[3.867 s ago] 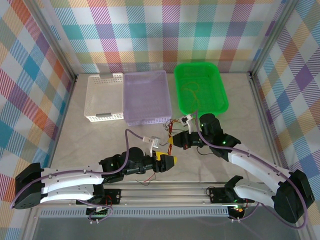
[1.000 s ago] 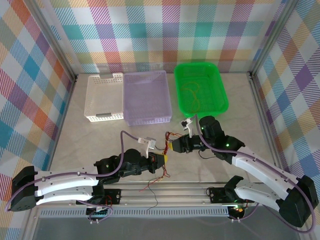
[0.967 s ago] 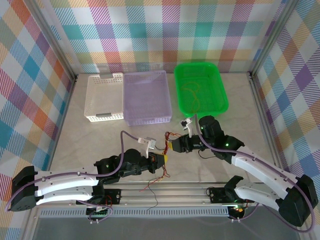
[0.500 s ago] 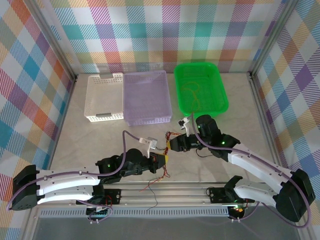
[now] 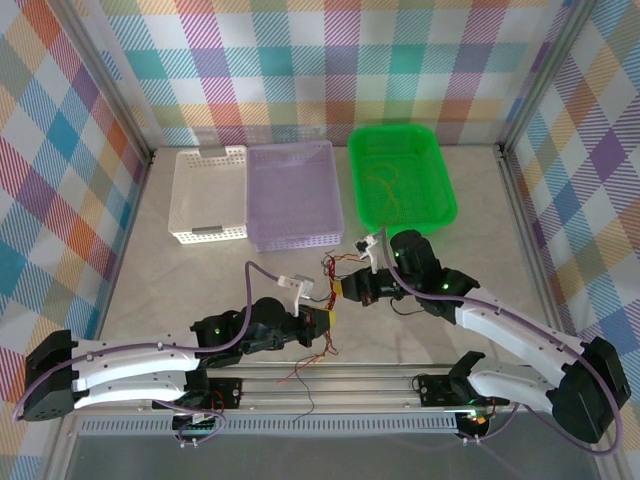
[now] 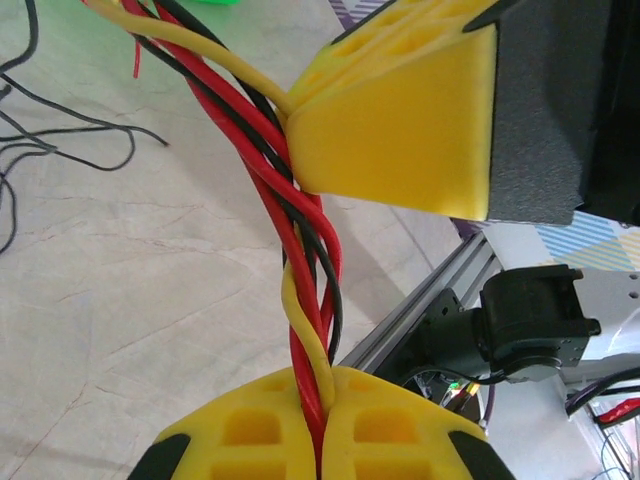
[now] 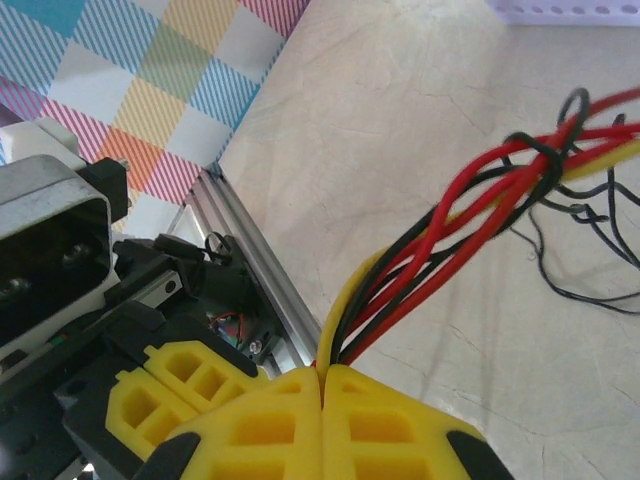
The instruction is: Untangle the cables
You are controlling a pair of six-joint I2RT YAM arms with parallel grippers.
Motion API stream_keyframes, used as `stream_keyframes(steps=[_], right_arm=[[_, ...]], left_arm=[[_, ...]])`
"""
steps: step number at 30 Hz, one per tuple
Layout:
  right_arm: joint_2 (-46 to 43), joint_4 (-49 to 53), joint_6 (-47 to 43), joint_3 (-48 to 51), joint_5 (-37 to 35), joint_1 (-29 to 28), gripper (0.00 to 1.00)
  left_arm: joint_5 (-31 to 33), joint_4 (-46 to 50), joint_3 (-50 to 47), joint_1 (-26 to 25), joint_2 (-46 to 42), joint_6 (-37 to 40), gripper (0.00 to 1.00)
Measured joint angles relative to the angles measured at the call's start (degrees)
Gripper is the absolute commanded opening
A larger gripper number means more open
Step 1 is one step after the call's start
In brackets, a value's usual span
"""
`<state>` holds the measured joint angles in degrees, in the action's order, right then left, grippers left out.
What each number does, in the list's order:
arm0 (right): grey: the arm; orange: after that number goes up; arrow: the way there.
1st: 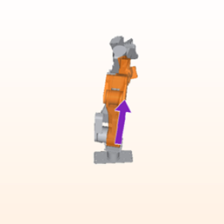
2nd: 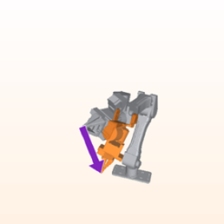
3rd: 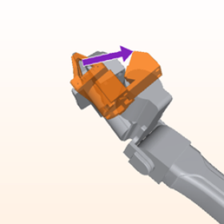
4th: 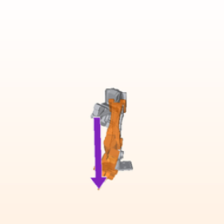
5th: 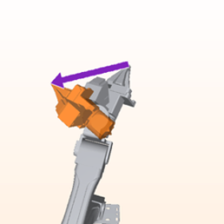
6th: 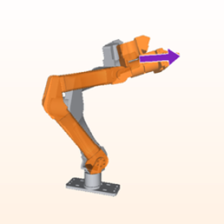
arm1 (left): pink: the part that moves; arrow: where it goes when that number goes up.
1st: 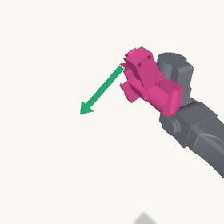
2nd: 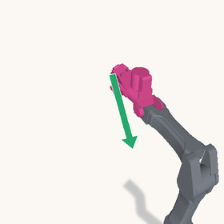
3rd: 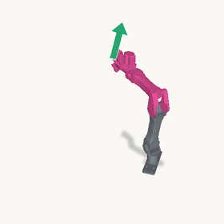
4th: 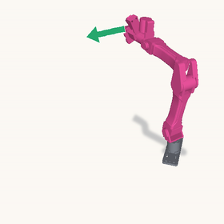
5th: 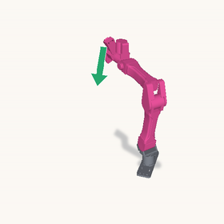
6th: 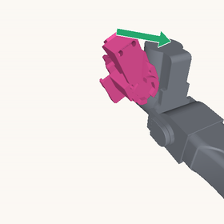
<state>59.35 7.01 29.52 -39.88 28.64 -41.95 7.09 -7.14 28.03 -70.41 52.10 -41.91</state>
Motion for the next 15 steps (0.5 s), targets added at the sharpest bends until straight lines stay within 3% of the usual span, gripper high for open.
stream_keyframes(steps=[7,15], right_arm=[[-2.9,2.4,-0.5,0.0,-3.6,-0.3,0.0],[-4.3,6.1,-0.9,0.4,-9.2,3.6,0.0]], left_arm=[[2.8,3.1,-0.1,0.0,-5.9,-0.1,0.0],[6.5,6.8,-1.3,0.0,-14.5,-0.5,0.0]])
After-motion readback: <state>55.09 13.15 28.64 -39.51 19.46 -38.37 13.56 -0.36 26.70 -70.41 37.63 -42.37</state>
